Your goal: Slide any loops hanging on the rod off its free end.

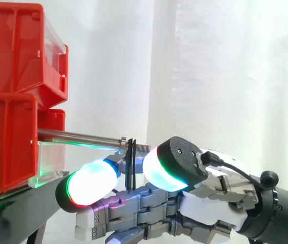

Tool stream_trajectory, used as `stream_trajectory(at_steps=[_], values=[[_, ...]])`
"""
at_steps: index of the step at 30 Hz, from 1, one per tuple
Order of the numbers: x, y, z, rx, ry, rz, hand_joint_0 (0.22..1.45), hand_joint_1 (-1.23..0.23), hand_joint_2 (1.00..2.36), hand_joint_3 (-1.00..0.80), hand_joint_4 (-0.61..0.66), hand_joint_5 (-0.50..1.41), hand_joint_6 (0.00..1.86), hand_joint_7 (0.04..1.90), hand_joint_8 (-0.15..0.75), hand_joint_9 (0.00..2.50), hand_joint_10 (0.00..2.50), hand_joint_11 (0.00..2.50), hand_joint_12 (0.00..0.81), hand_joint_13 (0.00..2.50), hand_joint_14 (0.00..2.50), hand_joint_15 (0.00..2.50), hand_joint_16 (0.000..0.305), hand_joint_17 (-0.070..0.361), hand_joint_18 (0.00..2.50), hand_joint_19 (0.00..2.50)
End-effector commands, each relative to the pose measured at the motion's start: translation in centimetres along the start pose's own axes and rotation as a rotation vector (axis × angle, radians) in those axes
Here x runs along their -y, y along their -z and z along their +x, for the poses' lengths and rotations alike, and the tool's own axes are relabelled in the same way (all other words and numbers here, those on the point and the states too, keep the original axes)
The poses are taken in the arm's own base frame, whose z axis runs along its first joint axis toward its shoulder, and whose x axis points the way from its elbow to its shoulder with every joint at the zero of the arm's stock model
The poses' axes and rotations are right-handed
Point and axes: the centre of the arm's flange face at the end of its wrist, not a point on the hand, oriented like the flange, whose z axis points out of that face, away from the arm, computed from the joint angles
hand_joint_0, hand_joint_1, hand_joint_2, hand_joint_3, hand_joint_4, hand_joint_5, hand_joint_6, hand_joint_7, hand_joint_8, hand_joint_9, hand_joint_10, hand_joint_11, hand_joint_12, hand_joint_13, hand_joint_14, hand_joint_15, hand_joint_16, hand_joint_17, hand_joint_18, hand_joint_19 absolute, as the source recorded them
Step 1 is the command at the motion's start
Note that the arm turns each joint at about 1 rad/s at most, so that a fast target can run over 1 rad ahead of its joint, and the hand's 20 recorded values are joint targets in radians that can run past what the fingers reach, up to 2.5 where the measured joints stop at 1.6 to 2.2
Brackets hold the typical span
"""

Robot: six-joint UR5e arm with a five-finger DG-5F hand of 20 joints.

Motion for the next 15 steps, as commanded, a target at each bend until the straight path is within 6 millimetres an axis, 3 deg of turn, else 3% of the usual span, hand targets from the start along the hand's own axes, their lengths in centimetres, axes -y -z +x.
stream_trajectory(at_steps=[1,15], values=[[-0.09,-0.10,0.07,-0.001,0.001,-0.001,0.60,-0.55,1.00,-0.45,0.23,-0.15,0.50,0.82,0.253,0.66,0.00,0.03,0.317,0.57,0.00,0.12,0.043,0.096,0.63,0.40],[-0.22,-0.15,0.55,-0.007,0.000,-0.002,0.60,-0.56,1.00,-0.45,0.24,-0.15,0.50,0.85,0.252,0.66,0.00,0.04,0.316,0.57,0.00,0.12,0.043,0.096,0.63,0.40]])
